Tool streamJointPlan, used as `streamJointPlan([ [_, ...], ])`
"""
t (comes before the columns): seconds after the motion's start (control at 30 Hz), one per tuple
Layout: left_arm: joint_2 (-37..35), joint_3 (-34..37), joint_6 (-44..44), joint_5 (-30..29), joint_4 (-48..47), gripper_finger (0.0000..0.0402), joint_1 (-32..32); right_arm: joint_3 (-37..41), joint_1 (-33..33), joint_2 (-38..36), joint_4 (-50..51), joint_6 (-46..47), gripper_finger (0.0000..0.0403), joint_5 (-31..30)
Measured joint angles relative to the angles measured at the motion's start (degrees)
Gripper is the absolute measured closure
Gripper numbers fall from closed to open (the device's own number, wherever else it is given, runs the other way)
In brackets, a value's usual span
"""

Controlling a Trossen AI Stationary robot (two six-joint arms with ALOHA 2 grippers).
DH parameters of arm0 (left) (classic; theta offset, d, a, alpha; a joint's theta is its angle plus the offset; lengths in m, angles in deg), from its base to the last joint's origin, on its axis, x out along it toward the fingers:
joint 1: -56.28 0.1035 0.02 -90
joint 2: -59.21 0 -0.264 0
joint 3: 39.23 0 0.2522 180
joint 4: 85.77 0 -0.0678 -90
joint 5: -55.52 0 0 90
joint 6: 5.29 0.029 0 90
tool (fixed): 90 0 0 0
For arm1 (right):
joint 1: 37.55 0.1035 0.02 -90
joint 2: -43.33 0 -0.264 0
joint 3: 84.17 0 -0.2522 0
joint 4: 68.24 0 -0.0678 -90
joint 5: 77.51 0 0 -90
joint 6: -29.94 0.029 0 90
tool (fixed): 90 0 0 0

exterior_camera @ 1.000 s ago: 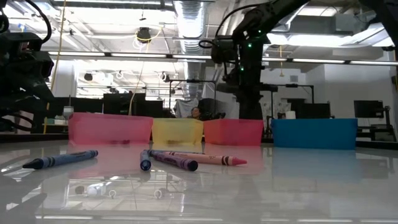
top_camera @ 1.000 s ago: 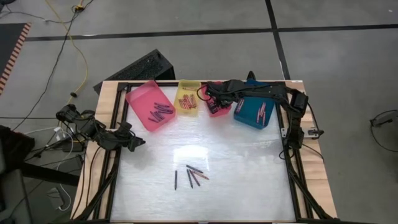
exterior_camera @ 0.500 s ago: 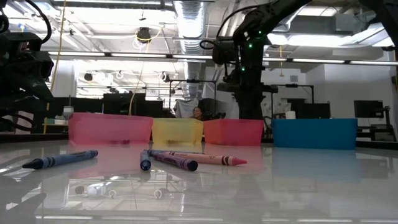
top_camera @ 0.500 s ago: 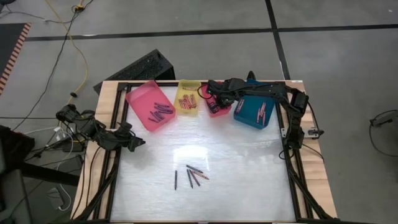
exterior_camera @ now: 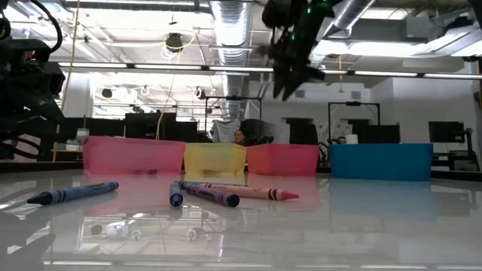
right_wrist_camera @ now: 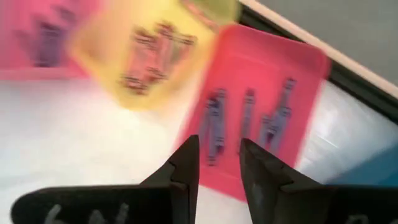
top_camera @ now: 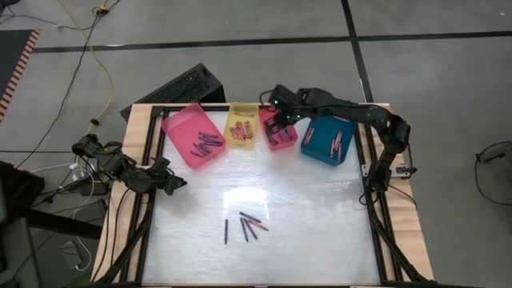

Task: Sort crayons
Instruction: Put the pink crayon into the blue bin

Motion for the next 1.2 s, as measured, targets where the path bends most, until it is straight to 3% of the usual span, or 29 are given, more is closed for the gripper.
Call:
streamJointPlan([
  [0.37, 0.0, -0.01, 0.0, 0.03, 0.01, 0.0236, 0.0, -4.48, 9.32, -0.45, -6.57, -5.57, 0.0294, 14.41],
  [0.73, 0.0, 0.01, -0.01, 0.04, 0.0, 0.0236, 0.01, -4.5, 23.19, 1.32, -18.96, -9.91, 0.0294, 14.18],
  [1.2, -0.01, 0.01, 0.0, 0.07, 0.0, 0.0236, 0.01, -4.48, 33.98, 11.56, -22.5, -5.07, 0.0294, 13.73],
])
